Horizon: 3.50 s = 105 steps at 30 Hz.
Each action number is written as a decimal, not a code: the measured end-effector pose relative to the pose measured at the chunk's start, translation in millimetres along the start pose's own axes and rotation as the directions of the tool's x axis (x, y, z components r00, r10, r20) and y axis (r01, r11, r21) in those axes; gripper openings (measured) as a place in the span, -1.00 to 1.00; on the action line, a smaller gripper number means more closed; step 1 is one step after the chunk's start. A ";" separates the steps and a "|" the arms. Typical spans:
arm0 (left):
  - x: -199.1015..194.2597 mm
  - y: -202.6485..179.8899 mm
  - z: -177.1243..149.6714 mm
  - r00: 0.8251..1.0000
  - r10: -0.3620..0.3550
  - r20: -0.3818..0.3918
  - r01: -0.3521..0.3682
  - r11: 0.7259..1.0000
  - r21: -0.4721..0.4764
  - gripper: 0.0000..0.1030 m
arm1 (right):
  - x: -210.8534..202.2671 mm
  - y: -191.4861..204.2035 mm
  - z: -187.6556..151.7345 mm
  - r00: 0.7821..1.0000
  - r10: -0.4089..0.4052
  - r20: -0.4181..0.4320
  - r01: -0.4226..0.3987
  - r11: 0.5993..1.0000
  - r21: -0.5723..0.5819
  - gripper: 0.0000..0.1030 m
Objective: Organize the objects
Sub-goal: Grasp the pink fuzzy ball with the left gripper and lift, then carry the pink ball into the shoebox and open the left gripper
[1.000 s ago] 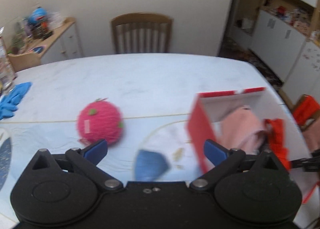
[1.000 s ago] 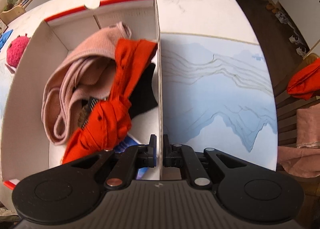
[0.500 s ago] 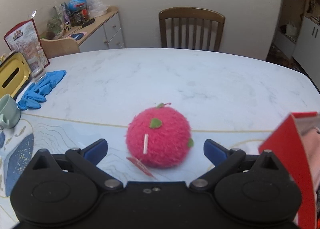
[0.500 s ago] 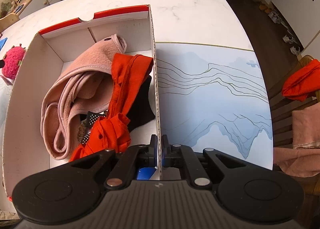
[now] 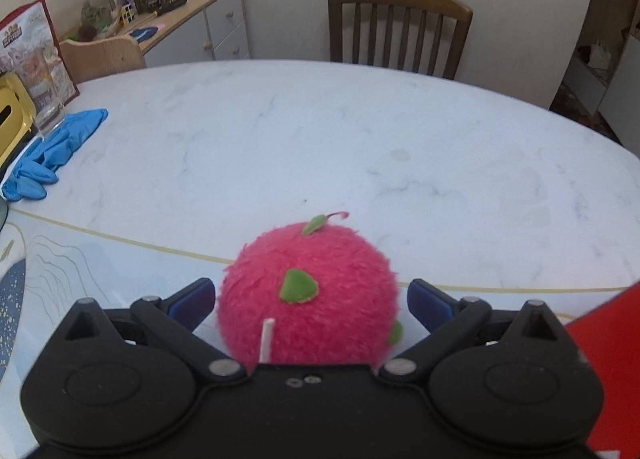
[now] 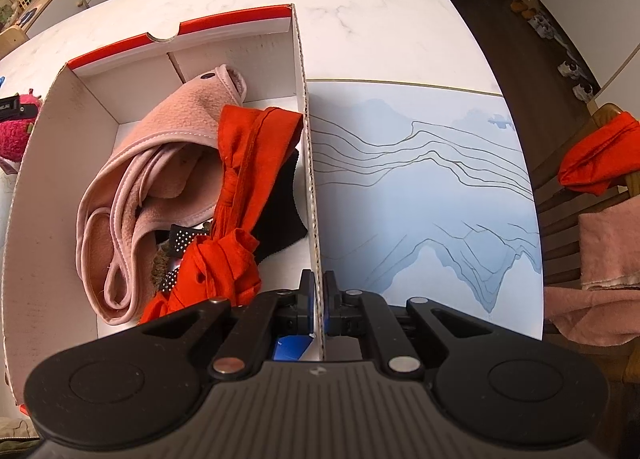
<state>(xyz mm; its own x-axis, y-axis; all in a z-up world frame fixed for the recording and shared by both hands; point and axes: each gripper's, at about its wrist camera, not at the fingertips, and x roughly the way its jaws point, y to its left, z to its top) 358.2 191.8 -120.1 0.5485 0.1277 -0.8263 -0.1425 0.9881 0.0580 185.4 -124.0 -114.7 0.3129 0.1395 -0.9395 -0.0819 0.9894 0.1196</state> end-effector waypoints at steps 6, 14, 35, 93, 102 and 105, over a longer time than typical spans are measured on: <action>16.2 8.5 -4.6 0.999 -0.021 -0.038 0.019 0.999 -0.040 0.92 | -0.3 0.8 -0.2 1.000 -0.007 -0.001 0.007 1.000 0.008 -0.91; 10.0 9.4 -6.4 0.999 -0.040 -0.029 0.039 0.998 -0.045 0.66 | -0.5 1.2 0.3 1.000 -0.009 -0.001 0.009 1.000 0.010 -0.91; -111.7 -22.8 -29.9 0.991 -0.131 0.034 0.128 0.990 0.061 0.61 | -0.1 1.3 -1.4 1.000 0.000 0.016 0.000 1.000 -0.018 -0.92; -106.1 -251.4 -123.0 0.963 -0.231 -0.138 0.270 0.833 0.483 0.70 | -0.8 -11.6 -17.4 0.994 0.097 0.051 -0.094 0.994 -0.055 -0.93; -122.9 -244.1 -126.2 0.965 -0.240 -0.107 0.262 0.849 0.458 0.83 | -1.6 -12.3 -19.3 0.993 0.102 0.053 -0.099 0.993 -0.069 -0.92; -134.4 -239.1 -127.4 0.966 -0.243 -0.087 0.256 0.857 0.447 0.87 | -2.0 -13.1 -19.7 0.993 0.107 0.055 -0.103 0.992 -0.069 -0.92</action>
<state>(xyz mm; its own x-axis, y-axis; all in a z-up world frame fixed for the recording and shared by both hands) 213.6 -72.6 -94.3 0.4927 -0.1244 -0.8613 0.3866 0.9180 0.0886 167.3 -137.9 -120.7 0.3538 0.2461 -0.9024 -0.1792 0.9647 0.1929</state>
